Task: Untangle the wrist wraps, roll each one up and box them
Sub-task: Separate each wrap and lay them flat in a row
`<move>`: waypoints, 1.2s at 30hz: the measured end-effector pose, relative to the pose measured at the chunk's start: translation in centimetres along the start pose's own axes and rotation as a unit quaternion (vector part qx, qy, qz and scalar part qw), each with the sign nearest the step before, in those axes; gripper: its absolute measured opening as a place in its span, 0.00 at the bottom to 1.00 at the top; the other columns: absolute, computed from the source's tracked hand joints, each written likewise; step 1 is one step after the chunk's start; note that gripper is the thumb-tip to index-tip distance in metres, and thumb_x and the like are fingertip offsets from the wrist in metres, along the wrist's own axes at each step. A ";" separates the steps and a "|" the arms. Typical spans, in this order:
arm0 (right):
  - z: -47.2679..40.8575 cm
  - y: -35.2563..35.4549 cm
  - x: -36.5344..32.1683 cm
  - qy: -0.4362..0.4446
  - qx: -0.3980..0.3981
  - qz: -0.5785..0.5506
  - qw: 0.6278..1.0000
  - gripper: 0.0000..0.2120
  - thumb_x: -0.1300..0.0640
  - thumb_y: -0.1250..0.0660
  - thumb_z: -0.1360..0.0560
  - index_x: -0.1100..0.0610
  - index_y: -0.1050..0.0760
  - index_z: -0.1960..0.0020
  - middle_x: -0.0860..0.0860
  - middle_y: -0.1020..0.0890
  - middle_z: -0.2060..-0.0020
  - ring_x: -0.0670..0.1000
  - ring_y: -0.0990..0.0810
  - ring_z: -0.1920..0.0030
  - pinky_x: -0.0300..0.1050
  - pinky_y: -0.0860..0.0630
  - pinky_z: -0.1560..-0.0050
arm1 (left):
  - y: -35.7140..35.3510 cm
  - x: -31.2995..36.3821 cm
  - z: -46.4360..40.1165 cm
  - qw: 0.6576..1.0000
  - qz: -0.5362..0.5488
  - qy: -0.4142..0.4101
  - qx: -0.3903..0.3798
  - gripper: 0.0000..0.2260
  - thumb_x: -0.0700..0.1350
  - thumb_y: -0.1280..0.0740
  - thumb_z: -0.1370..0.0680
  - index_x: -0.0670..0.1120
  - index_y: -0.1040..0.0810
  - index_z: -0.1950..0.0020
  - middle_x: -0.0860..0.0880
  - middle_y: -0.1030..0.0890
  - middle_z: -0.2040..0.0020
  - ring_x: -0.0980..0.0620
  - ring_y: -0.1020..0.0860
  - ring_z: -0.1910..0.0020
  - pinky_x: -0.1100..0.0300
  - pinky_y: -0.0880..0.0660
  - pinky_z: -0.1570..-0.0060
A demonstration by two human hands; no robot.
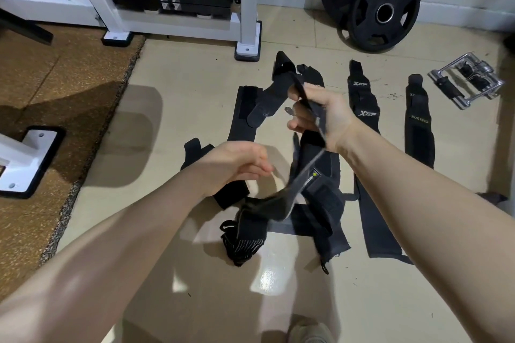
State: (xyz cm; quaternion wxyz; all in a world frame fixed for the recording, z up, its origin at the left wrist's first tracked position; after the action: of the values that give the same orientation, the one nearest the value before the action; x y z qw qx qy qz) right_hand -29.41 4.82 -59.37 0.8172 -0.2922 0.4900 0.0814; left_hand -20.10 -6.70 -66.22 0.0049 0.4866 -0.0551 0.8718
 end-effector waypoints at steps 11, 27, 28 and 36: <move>-0.9 0.0 1.4 0.010 0.056 -0.101 0.993 0.10 0.59 0.42 0.21 0.58 0.30 0.61 0.46 0.29 0.79 0.45 0.32 0.78 0.38 0.26 0.70 | -5.1 1.5 0.0 0.998 -0.035 -0.029 -0.044 0.12 0.52 0.39 0.20 0.46 0.22 0.44 0.49 0.15 0.54 0.60 0.19 0.49 0.51 0.29 0.35; 0.4 2.4 -0.3 0.003 0.058 -0.265 0.962 0.06 0.59 0.39 0.28 0.57 0.28 0.64 0.46 0.37 0.81 0.45 0.41 0.82 0.35 0.35 0.79 | 2.4 0.8 1.0 0.913 0.344 -0.005 0.221 0.06 0.36 0.42 0.21 0.40 0.27 0.54 0.41 0.21 0.59 0.44 0.19 0.61 0.54 0.18 0.63; 0.8 3.2 -0.5 -0.002 0.064 -0.251 0.966 0.06 0.58 0.39 0.29 0.57 0.28 0.64 0.46 0.36 0.81 0.45 0.40 0.82 0.34 0.36 0.78 | 4.2 0.7 1.2 0.883 0.405 -0.014 0.236 0.06 0.37 0.43 0.21 0.38 0.27 0.52 0.40 0.19 0.60 0.44 0.18 0.61 0.54 0.18 0.62; 1.9 0.5 -1.8 -0.023 0.017 0.039 0.999 0.10 0.62 0.42 0.21 0.56 0.24 0.56 0.49 0.16 0.62 0.46 0.22 0.64 0.40 0.22 0.65 | 2.8 8.9 2.9 0.958 0.263 -0.073 0.085 0.11 0.37 0.47 0.21 0.42 0.27 0.57 0.47 0.19 0.65 0.52 0.20 0.67 0.63 0.22 0.66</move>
State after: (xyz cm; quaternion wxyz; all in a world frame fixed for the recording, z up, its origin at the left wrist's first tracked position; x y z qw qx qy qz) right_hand -29.13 6.56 -57.36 0.8293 -0.2569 0.4836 0.1114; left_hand -22.51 -10.14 -57.46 -0.2699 0.5160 -0.1066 0.8059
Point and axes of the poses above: each hand's wrist, its own z-axis away from the middle knuckle, its own y-axis out of the back of the hand, x = y × z, the point moved 6 cm from there along -z, towards the middle knuckle
